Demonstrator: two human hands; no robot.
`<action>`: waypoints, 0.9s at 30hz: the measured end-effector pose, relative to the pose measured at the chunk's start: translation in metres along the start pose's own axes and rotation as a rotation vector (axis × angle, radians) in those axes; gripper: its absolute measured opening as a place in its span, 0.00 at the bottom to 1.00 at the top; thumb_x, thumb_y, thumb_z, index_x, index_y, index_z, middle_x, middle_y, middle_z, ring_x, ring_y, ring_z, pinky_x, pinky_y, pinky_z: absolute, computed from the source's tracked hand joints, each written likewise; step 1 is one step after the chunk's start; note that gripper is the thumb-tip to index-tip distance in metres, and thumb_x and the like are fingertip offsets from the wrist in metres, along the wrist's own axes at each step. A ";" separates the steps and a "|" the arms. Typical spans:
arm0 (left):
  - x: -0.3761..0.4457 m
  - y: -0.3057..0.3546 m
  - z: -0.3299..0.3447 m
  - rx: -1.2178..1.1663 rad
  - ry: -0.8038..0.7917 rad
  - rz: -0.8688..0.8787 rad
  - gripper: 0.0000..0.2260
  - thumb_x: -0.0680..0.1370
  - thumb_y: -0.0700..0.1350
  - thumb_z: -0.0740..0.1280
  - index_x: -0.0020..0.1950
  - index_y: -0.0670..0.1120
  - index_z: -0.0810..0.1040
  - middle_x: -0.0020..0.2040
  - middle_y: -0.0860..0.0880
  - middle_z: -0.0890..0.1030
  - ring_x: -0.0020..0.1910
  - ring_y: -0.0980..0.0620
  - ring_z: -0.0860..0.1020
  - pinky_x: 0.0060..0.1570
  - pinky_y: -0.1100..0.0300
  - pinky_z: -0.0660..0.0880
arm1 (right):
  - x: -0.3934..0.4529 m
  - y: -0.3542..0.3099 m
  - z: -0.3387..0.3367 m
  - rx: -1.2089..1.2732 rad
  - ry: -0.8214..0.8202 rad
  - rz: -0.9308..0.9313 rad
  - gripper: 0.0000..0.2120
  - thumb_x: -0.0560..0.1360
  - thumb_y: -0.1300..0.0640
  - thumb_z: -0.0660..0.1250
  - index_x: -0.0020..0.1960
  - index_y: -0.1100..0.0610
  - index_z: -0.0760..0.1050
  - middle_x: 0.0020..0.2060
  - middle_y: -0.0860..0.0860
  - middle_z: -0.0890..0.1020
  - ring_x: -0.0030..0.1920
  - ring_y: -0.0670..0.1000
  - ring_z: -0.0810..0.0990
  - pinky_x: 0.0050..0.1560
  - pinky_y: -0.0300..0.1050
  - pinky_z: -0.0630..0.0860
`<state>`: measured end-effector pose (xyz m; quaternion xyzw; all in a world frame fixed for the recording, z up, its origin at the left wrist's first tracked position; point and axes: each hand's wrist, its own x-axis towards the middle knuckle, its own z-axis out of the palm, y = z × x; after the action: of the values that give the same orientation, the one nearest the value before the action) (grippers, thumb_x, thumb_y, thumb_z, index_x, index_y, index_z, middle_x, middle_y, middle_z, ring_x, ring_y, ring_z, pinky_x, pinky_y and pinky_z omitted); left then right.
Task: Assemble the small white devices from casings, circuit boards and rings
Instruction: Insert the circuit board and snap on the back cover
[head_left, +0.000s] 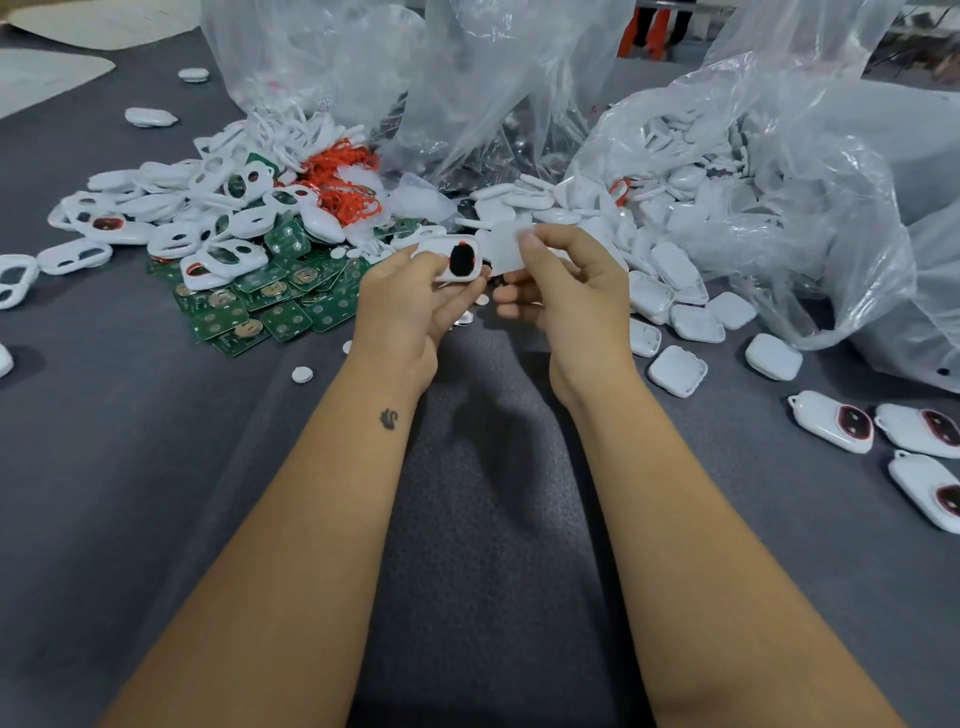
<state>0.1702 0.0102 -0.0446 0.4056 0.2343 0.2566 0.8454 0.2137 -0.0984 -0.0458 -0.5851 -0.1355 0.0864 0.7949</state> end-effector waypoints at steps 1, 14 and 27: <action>0.000 0.000 0.000 -0.005 0.001 0.001 0.10 0.78 0.30 0.60 0.43 0.39 0.77 0.32 0.45 0.83 0.32 0.50 0.84 0.35 0.62 0.80 | 0.001 0.000 -0.001 0.035 -0.013 0.008 0.07 0.78 0.64 0.66 0.44 0.56 0.78 0.33 0.55 0.80 0.31 0.50 0.80 0.32 0.40 0.78; 0.002 -0.001 -0.001 -0.001 -0.008 -0.018 0.08 0.79 0.30 0.60 0.45 0.37 0.77 0.37 0.41 0.84 0.38 0.44 0.85 0.37 0.59 0.82 | 0.010 -0.002 -0.010 0.172 0.033 0.015 0.10 0.78 0.65 0.63 0.43 0.59 0.82 0.40 0.51 0.83 0.43 0.47 0.80 0.42 0.37 0.76; 0.002 -0.004 -0.001 0.064 -0.086 -0.016 0.08 0.79 0.32 0.61 0.45 0.39 0.78 0.35 0.45 0.85 0.36 0.48 0.85 0.37 0.60 0.81 | 0.008 -0.002 -0.011 -0.055 0.071 -0.049 0.06 0.72 0.68 0.72 0.42 0.57 0.81 0.33 0.47 0.82 0.32 0.42 0.77 0.35 0.33 0.72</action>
<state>0.1721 0.0097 -0.0490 0.4415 0.2088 0.2245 0.8433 0.2250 -0.1060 -0.0461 -0.6058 -0.1238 0.0423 0.7848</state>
